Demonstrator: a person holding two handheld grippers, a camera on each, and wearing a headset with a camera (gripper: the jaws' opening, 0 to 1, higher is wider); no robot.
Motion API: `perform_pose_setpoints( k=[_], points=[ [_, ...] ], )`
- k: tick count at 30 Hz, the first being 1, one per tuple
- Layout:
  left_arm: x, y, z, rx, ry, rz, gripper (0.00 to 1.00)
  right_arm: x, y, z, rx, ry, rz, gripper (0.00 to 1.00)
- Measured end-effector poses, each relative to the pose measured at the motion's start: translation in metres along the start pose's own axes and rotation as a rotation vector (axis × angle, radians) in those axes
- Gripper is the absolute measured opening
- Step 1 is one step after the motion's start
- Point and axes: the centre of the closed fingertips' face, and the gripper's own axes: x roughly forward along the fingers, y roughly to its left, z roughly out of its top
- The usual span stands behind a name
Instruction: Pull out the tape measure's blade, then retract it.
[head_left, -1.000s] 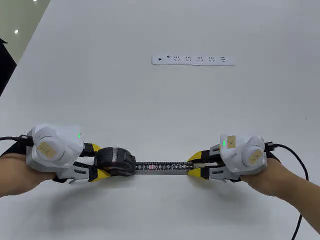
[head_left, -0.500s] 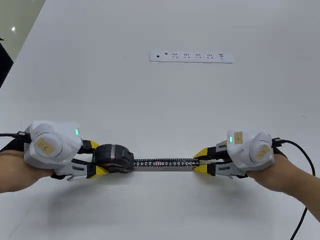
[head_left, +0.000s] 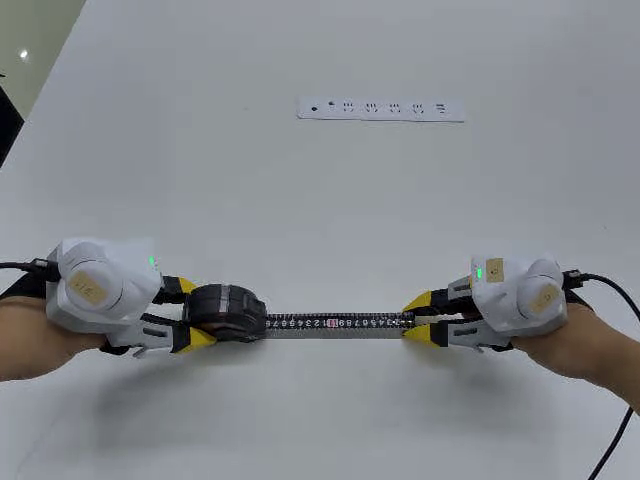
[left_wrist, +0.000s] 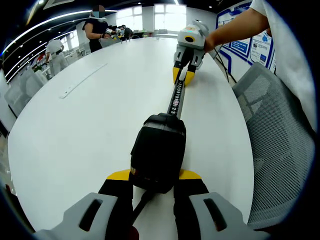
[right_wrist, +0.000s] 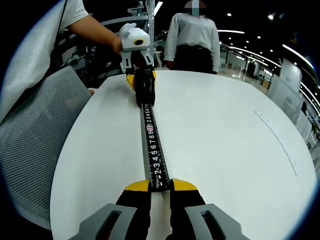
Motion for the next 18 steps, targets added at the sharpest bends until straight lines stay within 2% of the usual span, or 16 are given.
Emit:
perform_pose_setpoints(
  k=[13, 18],
  points=[
    [0.0, -0.001, 0.0, 0.0, -0.002, 0.0, 0.25, -0.017, -0.004, -0.017, 0.0, 0.038, -0.003, 0.11],
    [0.0, 0.0, 0.0, -0.003, -0.005, 0.001, 0.25, -0.02, -0.007, -0.024, 0.015, 0.038, -0.011, 0.11]
  ],
)
